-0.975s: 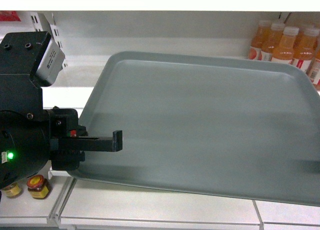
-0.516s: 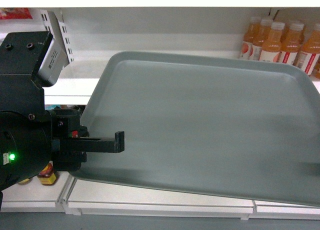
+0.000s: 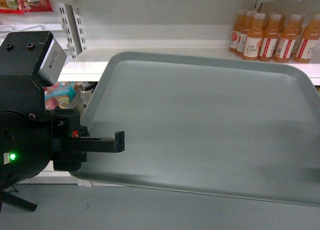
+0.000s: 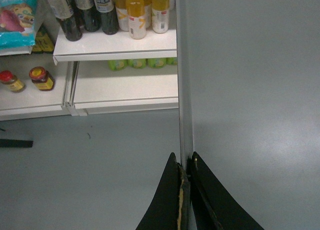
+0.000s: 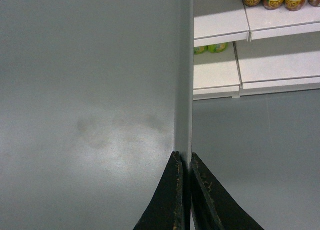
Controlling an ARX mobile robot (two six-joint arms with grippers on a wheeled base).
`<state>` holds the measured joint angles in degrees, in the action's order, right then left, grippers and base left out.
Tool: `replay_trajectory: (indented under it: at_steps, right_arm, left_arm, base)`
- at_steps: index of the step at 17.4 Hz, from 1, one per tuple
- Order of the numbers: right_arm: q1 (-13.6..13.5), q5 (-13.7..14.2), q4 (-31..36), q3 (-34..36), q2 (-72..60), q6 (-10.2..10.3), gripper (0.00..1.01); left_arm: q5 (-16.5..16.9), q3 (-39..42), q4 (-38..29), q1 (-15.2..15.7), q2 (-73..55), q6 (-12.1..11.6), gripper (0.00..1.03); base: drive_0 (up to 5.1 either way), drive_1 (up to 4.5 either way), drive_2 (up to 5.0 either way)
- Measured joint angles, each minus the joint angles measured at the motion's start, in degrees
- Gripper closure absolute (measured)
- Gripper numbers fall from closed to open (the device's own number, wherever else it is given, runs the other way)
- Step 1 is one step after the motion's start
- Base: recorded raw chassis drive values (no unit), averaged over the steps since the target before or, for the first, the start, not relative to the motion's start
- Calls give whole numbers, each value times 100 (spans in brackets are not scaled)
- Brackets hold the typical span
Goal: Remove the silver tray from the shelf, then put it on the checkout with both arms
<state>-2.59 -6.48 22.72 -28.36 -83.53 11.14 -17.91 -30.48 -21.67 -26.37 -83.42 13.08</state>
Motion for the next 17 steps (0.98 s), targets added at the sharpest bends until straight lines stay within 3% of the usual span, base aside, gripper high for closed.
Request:
replay_trajectory:
  at_steps: [17]
  right_arm:
    - [-2,-2,-13,0,0,2,98]
  left_arm:
    - [11,0,22,7,0,-2,100]
  base:
    - [10,-422,443]
